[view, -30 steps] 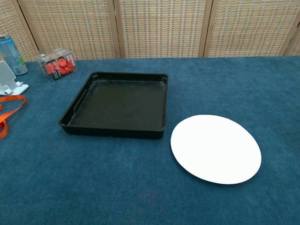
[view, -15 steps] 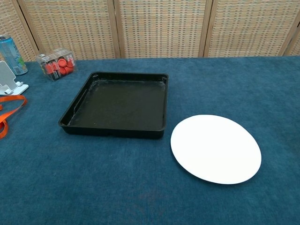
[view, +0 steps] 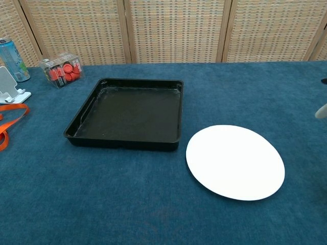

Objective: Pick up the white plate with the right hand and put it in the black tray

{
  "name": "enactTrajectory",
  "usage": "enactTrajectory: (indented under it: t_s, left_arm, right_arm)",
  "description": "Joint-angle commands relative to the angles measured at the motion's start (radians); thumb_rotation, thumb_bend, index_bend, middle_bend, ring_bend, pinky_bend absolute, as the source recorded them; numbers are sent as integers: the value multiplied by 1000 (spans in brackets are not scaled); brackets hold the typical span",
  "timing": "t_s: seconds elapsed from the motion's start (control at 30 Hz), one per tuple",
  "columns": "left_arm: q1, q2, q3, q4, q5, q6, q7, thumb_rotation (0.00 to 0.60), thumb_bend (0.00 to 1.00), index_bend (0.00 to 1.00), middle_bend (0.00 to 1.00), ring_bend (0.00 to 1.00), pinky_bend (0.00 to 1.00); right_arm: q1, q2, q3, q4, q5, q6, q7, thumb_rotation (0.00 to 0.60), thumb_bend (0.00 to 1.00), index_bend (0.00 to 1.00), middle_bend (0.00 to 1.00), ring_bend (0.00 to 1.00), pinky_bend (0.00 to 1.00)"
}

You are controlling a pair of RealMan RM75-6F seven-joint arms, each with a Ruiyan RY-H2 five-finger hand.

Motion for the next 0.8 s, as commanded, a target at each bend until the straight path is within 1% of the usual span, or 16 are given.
enactTrajectory:
  t_s: [0.03, 0.23, 0.37, 0.53, 0.8]
  left_arm:
    - [1, 3, -1, -2, 0, 3, -6, 600, 0, 0, 0, 0, 0]
    - [-1, 3, -1, 2, -4, -5, -10, 600, 0, 0, 0, 0, 0]
    - [-3, 2, -1, 3, -7, -10, -8, 600, 0, 0, 0, 0, 0]
    - [-5, -1, -3, 5, -16, -18, 0, 600, 0, 0, 0, 0, 0]
    - [-8, -2, -5, 6, -23, -23, 0, 600, 0, 0, 0, 0, 0]
  right_arm:
    - [18, -43, -1, 27, 0, -27, -6, 600, 156, 352, 0, 0, 0]
    - [46, -122, 14, 87, 18, -60, 8, 600, 183, 347, 0, 0, 0]
    - [52, -151, 13, 126, 27, -72, 13, 600, 197, 304, 0, 0, 0]
    - [65, -189, 9, 178, 44, -104, 22, 600, 197, 287, 0, 0, 0]
    - [80, -225, 11, 213, 50, -114, 30, 600, 198, 250, 0, 0, 0]
